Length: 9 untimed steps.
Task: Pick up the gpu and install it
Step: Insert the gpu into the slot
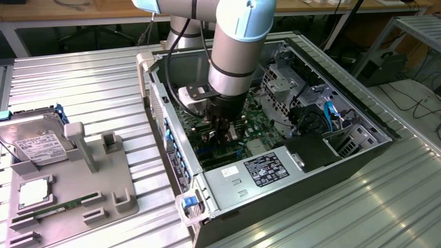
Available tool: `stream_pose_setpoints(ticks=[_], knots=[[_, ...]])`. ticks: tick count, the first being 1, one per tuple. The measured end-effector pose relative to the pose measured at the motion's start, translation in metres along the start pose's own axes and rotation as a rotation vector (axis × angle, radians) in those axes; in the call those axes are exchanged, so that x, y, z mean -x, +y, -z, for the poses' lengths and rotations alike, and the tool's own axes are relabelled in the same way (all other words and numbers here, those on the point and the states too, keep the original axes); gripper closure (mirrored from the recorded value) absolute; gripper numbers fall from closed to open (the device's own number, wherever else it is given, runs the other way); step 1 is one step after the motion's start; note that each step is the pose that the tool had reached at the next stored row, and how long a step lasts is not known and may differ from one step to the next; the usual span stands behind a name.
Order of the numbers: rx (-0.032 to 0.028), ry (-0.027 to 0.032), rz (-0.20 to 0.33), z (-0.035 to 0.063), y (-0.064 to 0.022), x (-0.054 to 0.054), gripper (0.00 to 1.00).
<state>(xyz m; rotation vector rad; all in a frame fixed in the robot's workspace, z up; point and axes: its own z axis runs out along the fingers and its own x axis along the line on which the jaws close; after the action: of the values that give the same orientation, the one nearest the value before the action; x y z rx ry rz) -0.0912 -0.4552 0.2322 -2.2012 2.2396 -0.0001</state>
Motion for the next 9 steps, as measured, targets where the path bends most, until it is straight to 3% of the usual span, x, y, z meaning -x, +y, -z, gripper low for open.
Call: stream_pose_setpoints(ticks=[9], knots=[[0.0, -0.0001, 0.0, -0.0021, 0.0, 0.0, 0.72]])
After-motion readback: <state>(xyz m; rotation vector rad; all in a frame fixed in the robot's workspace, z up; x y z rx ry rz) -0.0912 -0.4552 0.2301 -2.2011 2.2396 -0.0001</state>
